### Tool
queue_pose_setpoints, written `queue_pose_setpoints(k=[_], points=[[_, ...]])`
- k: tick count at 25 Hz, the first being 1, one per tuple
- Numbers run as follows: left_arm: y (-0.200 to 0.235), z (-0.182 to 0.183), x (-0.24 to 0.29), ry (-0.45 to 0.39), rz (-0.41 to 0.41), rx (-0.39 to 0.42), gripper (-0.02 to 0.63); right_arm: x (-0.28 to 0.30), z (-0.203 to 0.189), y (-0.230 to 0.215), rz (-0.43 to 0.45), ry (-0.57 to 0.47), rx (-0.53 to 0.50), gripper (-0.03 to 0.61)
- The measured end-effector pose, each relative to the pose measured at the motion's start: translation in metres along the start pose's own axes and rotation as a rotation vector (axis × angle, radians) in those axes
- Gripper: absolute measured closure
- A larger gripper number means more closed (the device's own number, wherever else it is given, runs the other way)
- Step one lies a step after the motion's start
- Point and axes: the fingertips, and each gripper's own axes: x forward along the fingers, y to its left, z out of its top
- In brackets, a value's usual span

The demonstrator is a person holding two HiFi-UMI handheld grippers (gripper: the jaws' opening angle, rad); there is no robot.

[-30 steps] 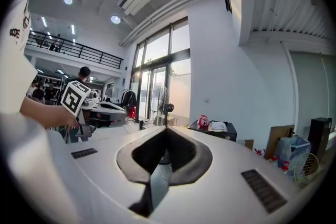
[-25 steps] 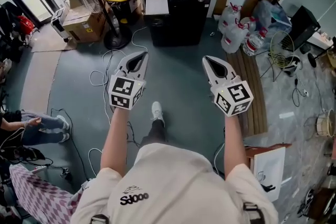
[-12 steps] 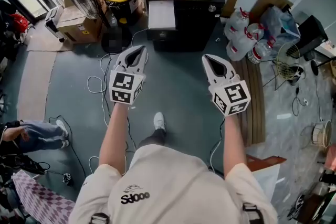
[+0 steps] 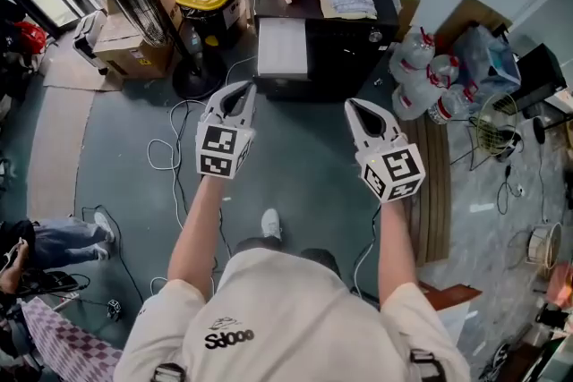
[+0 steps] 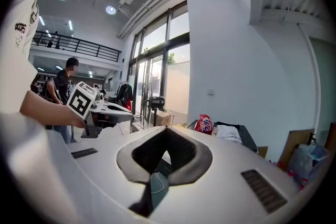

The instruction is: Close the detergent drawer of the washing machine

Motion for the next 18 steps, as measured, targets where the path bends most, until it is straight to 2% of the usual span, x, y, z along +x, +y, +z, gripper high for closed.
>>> queue_pose_setpoints(k=[4,6,8,11,14,18], points=[[0.011,-0.005,0.035,0.013,0.007,-0.007,0.595,0.030,-0.008,-0.029,0.000,0.011,0.032,0.572],[0.011,-0.017,0.048,0.033,0.021,-0.036,0.557,0.042,-0.019,-0.039,0.021,0.029,0.040,0.572],[0.014,-0.030,0.064,0.057,0.046,-0.071,0.516,0.058,-0.029,-0.052,0.052,0.045,0.040,0.572],[0.015,-0.048,0.092,0.081,0.101,-0.127,0.499,0.080,-0.046,-0.077,0.114,0.075,0.034,0.572],[0.006,-0.068,0.113,0.117,0.145,-0.147,0.457,0.097,-0.060,-0.099,0.178,0.106,0.008,0.572],[0.006,-0.089,0.144,0.138,0.199,-0.184,0.442,0.125,-0.069,-0.127,0.241,0.107,-0.015,0.572]])
